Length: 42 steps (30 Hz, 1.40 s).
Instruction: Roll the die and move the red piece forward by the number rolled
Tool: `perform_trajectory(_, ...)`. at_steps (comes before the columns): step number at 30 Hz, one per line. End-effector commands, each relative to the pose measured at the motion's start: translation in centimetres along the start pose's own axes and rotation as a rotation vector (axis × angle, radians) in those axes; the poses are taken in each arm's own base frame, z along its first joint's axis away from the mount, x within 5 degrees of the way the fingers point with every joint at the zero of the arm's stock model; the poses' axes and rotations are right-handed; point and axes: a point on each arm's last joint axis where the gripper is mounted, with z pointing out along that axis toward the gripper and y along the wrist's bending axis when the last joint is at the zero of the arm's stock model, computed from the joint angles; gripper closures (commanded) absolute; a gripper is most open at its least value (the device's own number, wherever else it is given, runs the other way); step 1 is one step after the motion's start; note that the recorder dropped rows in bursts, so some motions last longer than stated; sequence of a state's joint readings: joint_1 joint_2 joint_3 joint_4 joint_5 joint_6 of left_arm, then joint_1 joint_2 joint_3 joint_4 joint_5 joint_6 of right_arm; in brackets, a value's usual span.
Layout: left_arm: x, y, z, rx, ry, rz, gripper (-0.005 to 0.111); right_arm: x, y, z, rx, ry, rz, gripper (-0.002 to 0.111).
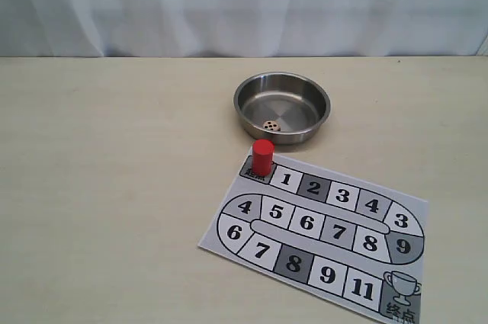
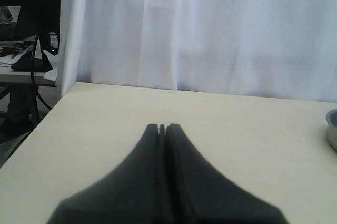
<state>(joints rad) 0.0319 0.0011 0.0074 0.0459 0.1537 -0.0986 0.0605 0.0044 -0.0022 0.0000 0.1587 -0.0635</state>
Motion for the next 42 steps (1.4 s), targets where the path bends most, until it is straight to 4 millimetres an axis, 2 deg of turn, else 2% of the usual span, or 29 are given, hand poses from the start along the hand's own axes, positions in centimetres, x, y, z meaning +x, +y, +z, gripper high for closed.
perform_trajectory(1, -0.4, -0.1, -0.1, 0.010, -0.020, -0.003, 0.107, 0.1, 0.0, 0.0, 0.007, -0.002, -0.011, 0.104)
perform_trajectory(9, -0.4, -0.1, -0.1, 0.010, -0.020, -0.003, 0.107, 0.0, 0.0, 0.0, 0.007, -0.011, -0.011, 0.104)
perform_trajectory(16, -0.3, -0.1, -0.1, 0.010, -0.018, -0.003, 0.107, -1.8, -0.1, -0.2, 0.019, -0.211, -0.008, 0.104)
perform_trajectory(19, -0.3, -0.1, -0.1, 0.010, -0.018, -0.003, 0.107, -2.6, -0.3, -0.4, 0.019, -0.265, 0.076, 0.104)
perform_trajectory(25, -0.3, -0.1, -0.1, 0.010, -0.018, -0.003, 0.107, -7.7, -0.5, -2.2, -0.001, -0.364, 0.155, 0.104)
perform_trajectory(27, -0.3, -0.1, -0.1, 0.010, -0.018, -0.003, 0.107, -9.5, -0.5, -3.0, -0.016, -0.356, 0.166, 0.104)
perform_trajectory(31, -0.3, -0.1, -0.1, 0.010, -0.018, -0.003, 0.107, -12.5, -0.5, -3.2, -0.041, -0.268, 0.179, 0.104)
perform_trajectory(36, -0.3, -0.1, -0.1, 0.010, -0.018, -0.003, 0.107, -16.5, -0.5, -2.2, -0.065, -0.140, 0.219, 0.104)
perform_trajectory(42, -0.4, -0.1, -0.1, 0.010, -0.020, -0.003, 0.107, -19.1, -0.6, 0.6, -0.066, -0.057, 0.220, 0.104)
